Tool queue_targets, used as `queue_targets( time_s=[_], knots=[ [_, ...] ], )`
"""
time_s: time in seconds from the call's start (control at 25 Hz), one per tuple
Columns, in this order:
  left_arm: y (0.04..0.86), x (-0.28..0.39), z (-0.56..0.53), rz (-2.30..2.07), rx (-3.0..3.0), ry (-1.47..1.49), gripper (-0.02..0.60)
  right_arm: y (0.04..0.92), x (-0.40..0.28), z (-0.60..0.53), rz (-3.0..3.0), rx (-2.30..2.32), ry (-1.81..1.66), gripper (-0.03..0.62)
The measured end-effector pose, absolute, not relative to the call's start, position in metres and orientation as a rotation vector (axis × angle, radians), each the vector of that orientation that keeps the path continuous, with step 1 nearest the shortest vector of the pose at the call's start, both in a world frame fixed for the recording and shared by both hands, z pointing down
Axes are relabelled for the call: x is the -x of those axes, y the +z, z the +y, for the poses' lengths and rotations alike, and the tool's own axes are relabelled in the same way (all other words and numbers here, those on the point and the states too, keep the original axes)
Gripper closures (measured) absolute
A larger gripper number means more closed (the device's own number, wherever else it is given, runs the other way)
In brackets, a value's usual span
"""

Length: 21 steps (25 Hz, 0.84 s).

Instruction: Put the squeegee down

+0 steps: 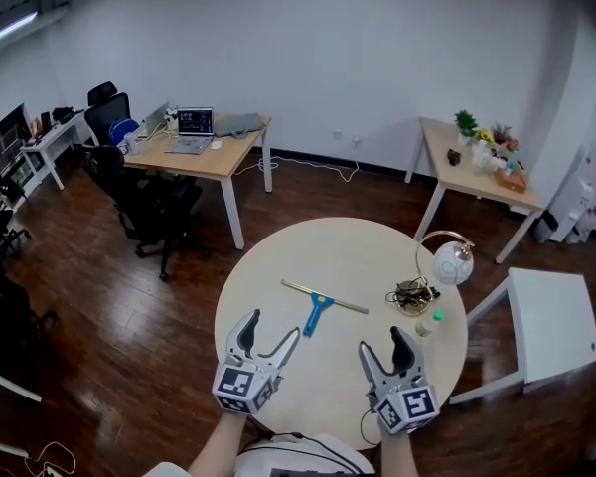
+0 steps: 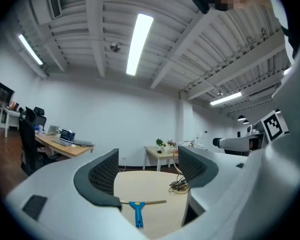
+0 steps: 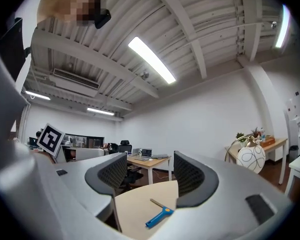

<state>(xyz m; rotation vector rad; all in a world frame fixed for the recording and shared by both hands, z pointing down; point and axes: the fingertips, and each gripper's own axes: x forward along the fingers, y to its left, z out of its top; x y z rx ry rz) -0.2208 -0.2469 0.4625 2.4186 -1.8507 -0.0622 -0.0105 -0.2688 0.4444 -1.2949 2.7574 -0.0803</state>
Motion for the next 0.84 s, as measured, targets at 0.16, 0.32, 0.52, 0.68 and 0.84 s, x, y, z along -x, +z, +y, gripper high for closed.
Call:
queue_targets(
  time_s=[0.16, 0.32, 0.52, 0.68, 0.84],
  knots=[
    [0.448, 0.224, -0.24, -1.913, -2.407, -0.075, 0.209, 0.439, 0.012, -0.264, 2.748, 1.275, -0.081, 0.283],
    [0.44, 0.217, -0.244, -1.891, -2.421, -0.133, 0.21, 0.436, 0.015, -0.26, 2.749, 1.25, -0.083, 0.283],
    [0.442, 0.2, -0.245, -1.821, -2.487, -0.116, 0.212, 0.442, 0.01, -0.254, 2.756, 1.255, -0.09, 0.283],
    [0.439, 0.195, -0.246, -1.823, -2.485, -0.132, 0.212, 0.443, 0.002, -0.258, 2.751, 1.28, -0.089, 0.283],
    [0.435, 0.197, -0.249, -1.853, -2.507, -0.145, 0.233, 0.438, 0.001, -0.261, 2.738, 1.28, -0.062, 0.283]
  ],
)
